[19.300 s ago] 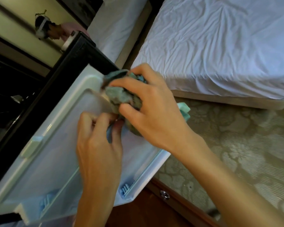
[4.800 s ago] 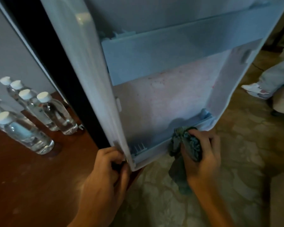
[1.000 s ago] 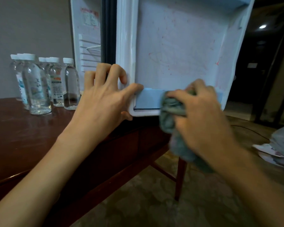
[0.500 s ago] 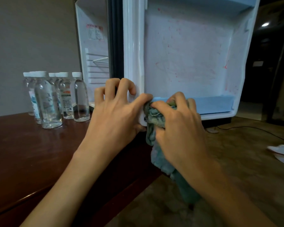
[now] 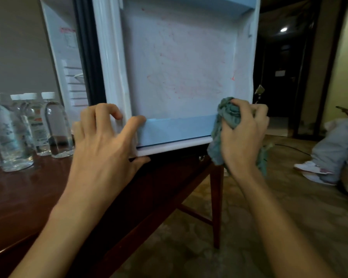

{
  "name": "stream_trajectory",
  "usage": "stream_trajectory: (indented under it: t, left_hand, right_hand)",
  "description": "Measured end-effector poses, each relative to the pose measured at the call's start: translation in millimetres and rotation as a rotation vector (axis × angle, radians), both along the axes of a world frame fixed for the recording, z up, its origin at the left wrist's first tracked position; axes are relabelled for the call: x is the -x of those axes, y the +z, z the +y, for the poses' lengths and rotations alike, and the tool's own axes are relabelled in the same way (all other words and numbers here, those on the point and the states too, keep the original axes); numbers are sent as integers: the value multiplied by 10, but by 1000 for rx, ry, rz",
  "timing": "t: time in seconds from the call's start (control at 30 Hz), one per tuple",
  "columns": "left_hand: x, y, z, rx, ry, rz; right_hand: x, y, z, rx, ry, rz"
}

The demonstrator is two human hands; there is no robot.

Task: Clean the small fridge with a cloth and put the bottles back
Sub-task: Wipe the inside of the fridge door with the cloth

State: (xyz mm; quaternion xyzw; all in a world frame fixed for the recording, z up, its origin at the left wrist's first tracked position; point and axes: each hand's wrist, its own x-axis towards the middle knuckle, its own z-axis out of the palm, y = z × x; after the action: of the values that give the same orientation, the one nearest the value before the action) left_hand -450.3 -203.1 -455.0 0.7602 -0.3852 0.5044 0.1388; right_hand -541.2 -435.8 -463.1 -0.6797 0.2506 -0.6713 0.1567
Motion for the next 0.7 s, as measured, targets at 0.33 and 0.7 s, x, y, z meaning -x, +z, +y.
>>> stream_trajectory:
  t: [0.33, 0.7]
  left_hand:
    - [-72, -143, -98, 157, -70, 49]
    - [-67, -164, -135, 157, -150, 94]
  right_hand:
    - [-357, -241, 612, 640, 184, -14]
    - [-228, -172, 162, 127, 68, -210]
